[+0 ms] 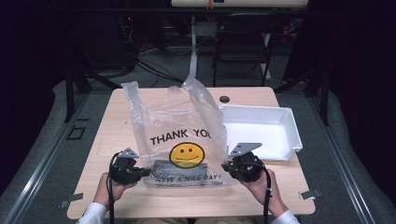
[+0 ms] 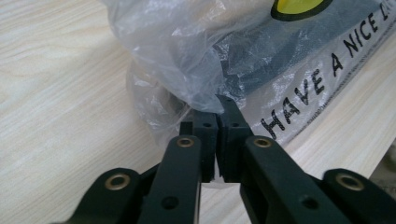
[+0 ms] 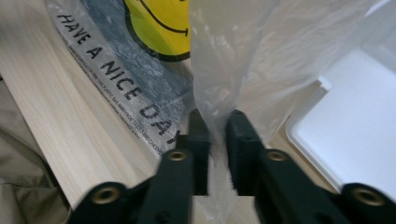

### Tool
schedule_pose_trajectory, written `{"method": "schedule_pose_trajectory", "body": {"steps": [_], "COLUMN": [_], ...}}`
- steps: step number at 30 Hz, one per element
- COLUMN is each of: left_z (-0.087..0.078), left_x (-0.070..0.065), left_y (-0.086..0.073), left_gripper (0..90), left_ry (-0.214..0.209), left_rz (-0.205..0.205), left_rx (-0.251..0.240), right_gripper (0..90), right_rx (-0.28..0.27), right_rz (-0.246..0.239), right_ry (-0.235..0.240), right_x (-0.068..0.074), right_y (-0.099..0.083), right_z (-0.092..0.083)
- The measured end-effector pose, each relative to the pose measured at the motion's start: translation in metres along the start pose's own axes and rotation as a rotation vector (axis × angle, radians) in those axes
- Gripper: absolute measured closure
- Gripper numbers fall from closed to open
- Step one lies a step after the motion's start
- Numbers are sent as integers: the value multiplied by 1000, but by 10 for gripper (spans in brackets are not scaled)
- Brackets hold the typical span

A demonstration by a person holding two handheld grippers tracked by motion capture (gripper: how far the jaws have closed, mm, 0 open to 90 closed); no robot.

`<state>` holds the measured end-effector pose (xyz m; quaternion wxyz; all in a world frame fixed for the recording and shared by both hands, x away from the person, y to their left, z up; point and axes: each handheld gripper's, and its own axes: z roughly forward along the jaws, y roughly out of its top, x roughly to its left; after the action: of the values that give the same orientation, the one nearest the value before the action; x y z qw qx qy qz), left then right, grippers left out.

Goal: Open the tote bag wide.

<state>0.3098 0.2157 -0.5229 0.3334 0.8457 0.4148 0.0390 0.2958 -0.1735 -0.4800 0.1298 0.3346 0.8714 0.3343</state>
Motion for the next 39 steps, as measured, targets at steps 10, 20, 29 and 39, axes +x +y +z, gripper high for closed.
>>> {"method": "schedule_pose_trajectory", "body": {"steps": [10,20,29,39], "left_z": [-19,-18,-6,-2], "left_x": [-2,1,3,-4], "left_y": [13,37,31,19], "left_gripper": [539,379,824,896], "left_ry": [15,97,82,34], "left_rz": [-27,-81,-54,-18], "left_rx": [-104,-187,-124,-26], "right_gripper": [900,900,900,900], "right_rx": [21,51,124,198], "right_rz": [19,9,22,45], "right_ry": [20,46,52,35], "right_x": [-3,1,-3,-11], "right_y": [-9,-16,-20,-26], "right_z": [-2,0,10,22]}}
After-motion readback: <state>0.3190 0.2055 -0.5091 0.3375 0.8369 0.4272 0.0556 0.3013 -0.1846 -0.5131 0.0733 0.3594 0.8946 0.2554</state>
